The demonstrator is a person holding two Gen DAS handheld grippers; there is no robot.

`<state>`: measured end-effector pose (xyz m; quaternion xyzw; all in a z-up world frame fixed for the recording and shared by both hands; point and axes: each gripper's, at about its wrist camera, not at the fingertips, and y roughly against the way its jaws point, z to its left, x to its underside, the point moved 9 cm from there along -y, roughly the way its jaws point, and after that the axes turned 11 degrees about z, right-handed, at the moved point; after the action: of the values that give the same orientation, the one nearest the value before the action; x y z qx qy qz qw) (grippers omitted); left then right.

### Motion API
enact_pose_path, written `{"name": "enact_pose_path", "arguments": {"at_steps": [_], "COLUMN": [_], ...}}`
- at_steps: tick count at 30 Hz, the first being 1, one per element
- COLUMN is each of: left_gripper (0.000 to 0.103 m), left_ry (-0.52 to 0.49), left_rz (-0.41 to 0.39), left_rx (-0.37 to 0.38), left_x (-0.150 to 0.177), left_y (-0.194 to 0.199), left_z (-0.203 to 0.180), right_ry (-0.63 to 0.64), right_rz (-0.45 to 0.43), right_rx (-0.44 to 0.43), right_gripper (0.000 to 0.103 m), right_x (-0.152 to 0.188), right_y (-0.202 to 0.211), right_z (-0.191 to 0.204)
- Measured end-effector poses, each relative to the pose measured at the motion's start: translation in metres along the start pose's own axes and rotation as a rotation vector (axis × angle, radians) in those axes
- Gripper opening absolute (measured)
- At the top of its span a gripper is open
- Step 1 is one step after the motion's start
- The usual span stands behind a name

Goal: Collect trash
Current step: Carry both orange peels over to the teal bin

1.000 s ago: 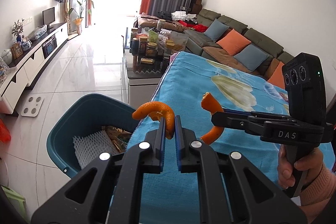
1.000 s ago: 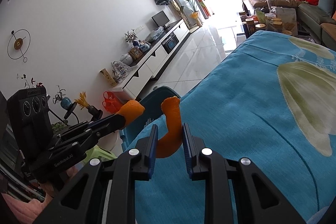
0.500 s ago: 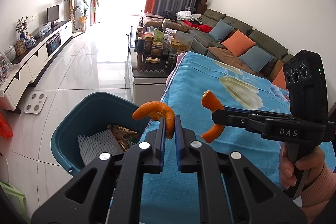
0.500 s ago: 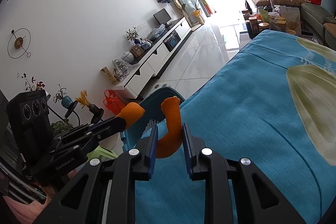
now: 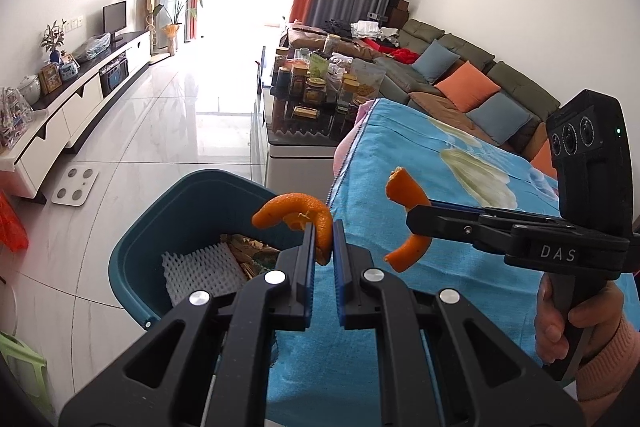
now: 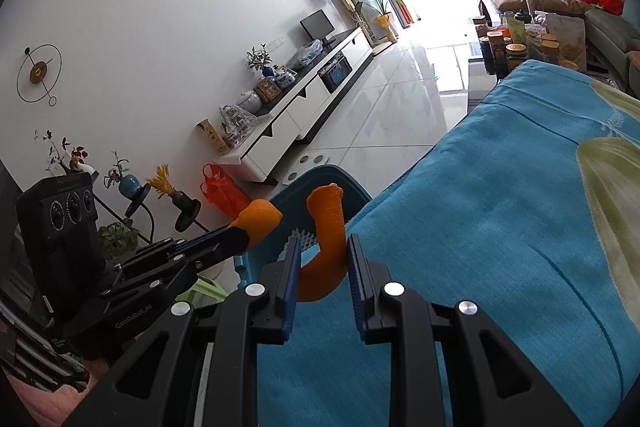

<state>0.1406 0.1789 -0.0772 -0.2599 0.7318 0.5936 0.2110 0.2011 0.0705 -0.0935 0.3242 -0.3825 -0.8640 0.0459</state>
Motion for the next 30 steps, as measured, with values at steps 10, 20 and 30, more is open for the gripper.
{"name": "enact_pose_path", "arguments": {"at_steps": [10, 20, 30], "left_gripper": [0.009, 0.009, 0.009], "left_ry": [0.019, 0.038, 0.06], "left_rz": [-0.001, -0.006, -0.003], "left_rx": [-0.013, -0.03, -0.044], "left_x": [-0.001, 0.001, -0.001], "left_y": [-0.001, 0.002, -0.001], "left_z": [0.01, 0.015, 0.02], "right_ry": [0.01, 0.023, 0.036], "right_rz": [0.008, 0.013, 0.028], "right_rx": [-0.007, -0.004, -0.003], "right_gripper": [0.021, 0.021, 0.021], "right_x": [-0.008, -0.012, -0.021], "right_y": [-0.008, -0.016, -0.031], "right_z": [0.006, 0.013, 0.019]}}
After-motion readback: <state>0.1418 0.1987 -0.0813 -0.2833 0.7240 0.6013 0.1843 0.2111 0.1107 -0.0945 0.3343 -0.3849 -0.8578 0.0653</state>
